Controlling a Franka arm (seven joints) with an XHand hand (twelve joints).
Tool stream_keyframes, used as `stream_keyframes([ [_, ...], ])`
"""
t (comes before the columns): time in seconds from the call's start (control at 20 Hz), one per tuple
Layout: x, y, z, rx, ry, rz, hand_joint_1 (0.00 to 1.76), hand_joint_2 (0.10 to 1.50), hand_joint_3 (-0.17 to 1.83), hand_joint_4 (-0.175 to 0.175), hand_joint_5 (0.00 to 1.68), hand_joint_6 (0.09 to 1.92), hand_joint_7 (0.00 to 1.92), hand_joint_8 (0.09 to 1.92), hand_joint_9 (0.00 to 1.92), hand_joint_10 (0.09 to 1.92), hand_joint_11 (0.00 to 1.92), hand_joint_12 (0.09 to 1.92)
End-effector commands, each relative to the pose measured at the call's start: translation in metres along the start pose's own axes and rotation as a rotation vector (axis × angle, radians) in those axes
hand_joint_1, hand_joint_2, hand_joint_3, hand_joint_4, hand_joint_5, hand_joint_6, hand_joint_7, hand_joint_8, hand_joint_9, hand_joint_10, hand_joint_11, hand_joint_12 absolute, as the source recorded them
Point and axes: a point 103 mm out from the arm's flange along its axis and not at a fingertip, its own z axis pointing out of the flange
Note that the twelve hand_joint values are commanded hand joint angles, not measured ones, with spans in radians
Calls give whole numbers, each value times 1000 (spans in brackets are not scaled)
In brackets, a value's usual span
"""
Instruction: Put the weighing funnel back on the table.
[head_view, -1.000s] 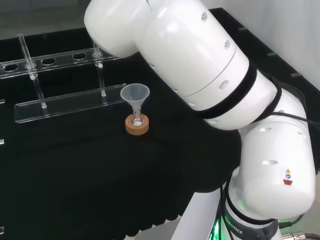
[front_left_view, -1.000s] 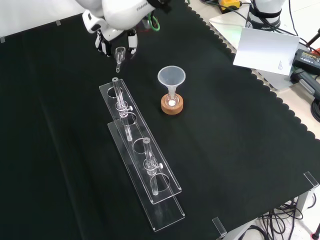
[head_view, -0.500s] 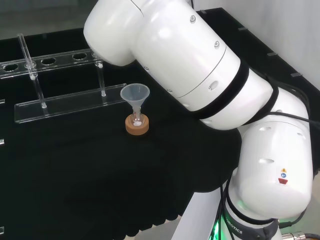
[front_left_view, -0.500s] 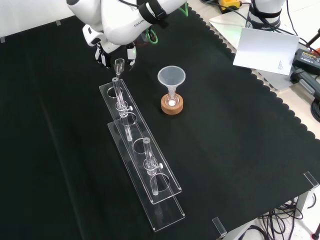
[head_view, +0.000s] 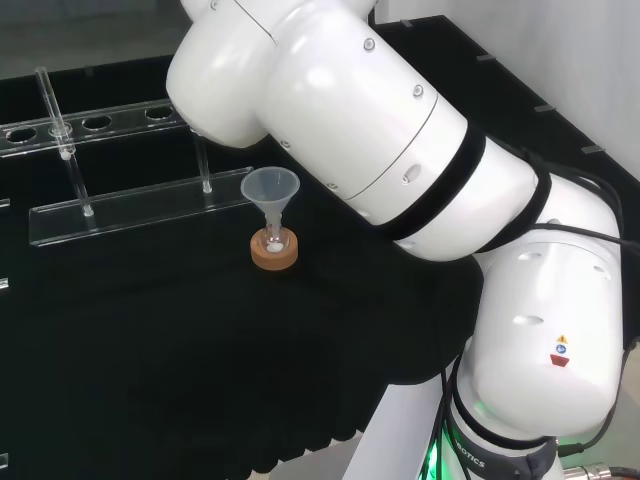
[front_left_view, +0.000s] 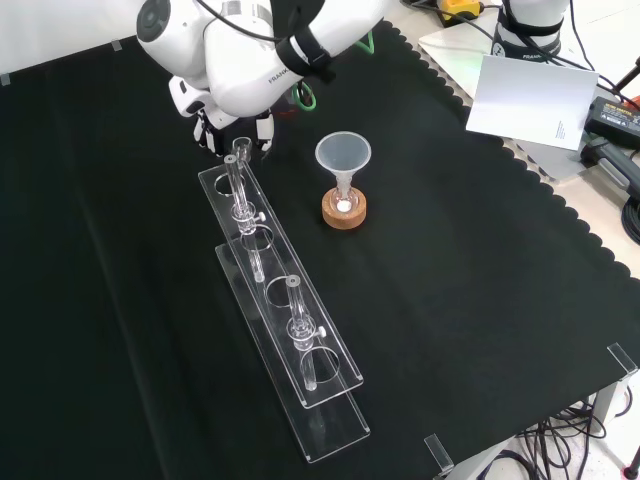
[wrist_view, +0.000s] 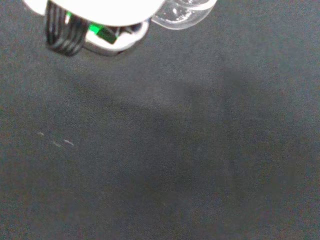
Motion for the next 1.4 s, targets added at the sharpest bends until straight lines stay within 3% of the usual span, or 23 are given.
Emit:
stream_keyframes([
  [0.05, 5, 7, 7, -40, 16, 8, 1125, 680, 611, 175, 1271, 655, 621, 681, 1093, 161, 939, 936],
  [0.2, 6, 9, 9, -61, 13, 9, 1125, 680, 612, 175, 1270, 657, 621, 681, 1094, 161, 939, 936],
  [0.7, 9, 22, 19, -40, 1, 9, 1124, 681, 613, 175, 1266, 665, 622, 682, 1095, 162, 941, 936],
  [1.4, 11, 33, 26, -61, 4, 15, 1123, 683, 612, 175, 1261, 672, 622, 684, 1097, 162, 943, 936],
])
